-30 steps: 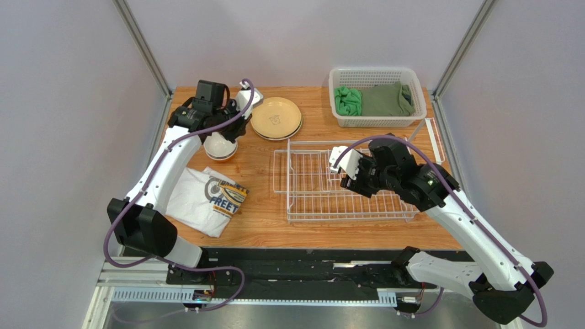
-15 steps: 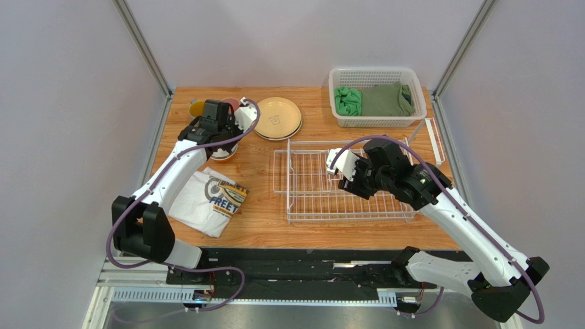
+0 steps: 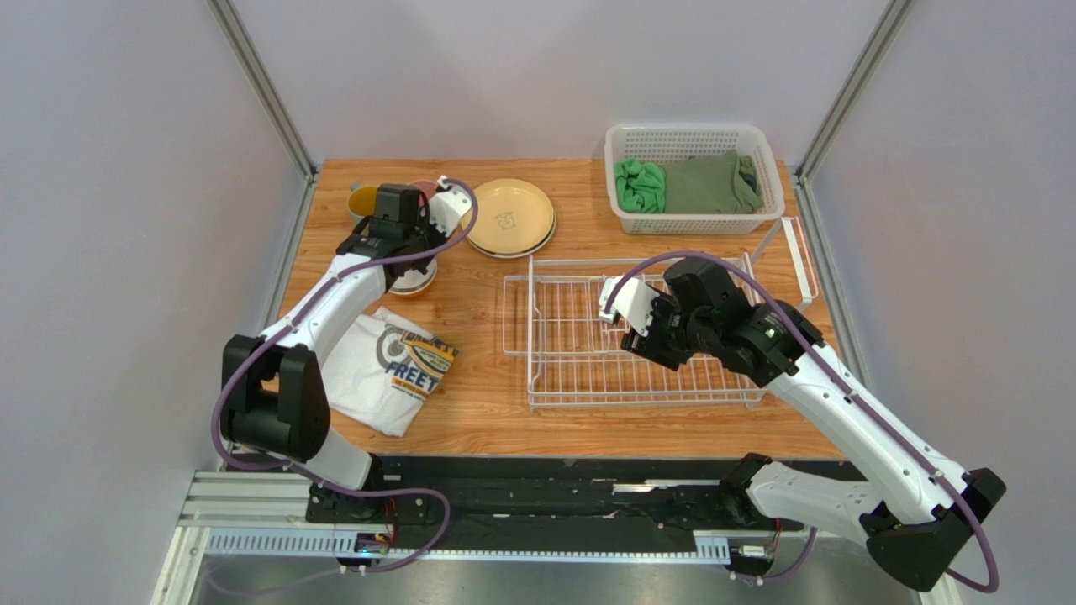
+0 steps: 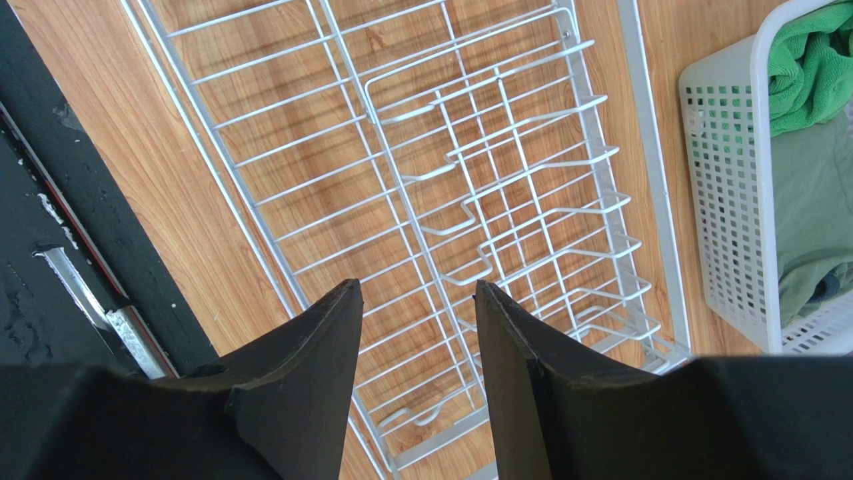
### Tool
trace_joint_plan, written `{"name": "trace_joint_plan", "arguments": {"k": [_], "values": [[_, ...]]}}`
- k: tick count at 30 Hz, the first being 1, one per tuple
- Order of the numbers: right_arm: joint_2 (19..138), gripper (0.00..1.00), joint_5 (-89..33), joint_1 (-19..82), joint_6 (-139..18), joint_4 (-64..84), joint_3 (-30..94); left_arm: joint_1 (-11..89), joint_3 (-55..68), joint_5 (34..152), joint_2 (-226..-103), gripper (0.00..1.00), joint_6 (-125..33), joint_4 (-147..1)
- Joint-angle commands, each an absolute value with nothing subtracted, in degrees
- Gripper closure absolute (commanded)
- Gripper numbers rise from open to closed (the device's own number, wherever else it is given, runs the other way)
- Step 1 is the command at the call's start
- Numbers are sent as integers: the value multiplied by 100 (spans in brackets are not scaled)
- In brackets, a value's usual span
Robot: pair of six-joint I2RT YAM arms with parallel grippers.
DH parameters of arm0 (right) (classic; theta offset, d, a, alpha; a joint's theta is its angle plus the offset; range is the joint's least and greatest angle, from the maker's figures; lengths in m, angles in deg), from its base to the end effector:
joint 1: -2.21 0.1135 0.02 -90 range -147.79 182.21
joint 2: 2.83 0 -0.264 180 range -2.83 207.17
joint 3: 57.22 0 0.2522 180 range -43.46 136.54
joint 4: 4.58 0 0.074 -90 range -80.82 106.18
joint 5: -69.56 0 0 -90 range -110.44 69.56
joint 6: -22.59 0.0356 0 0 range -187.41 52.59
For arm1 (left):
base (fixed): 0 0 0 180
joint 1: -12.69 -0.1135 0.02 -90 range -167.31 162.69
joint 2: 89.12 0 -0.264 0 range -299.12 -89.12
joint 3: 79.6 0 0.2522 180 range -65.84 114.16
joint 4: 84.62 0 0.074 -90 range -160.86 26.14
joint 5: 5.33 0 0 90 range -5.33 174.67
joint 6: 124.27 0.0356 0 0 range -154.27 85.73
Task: Unload the mixed dishes from the dish rack
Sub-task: Place the bowl in the bowl.
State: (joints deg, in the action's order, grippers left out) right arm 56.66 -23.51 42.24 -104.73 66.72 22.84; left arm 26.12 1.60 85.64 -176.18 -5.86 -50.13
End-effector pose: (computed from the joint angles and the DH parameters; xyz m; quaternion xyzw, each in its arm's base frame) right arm 0.1454 0.1246 0.3447 -0.5954 0.7294 0.0332 0.3352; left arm 0.3314 -0.0798 0.2804 0.3274 0.8465 0.0471 0.4173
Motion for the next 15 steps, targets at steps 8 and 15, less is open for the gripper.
{"name": "trace_joint_plan", "arguments": {"k": [8,15], "values": [[5676,50,-2272,4211,-10362,6429,2237,2534,-176,8555,-17771,100,-772,-5838],[5668,50,-2238,4211,-10335,6437,2219,2499,-212,8564,-18060,100,-790,-5934]]}}
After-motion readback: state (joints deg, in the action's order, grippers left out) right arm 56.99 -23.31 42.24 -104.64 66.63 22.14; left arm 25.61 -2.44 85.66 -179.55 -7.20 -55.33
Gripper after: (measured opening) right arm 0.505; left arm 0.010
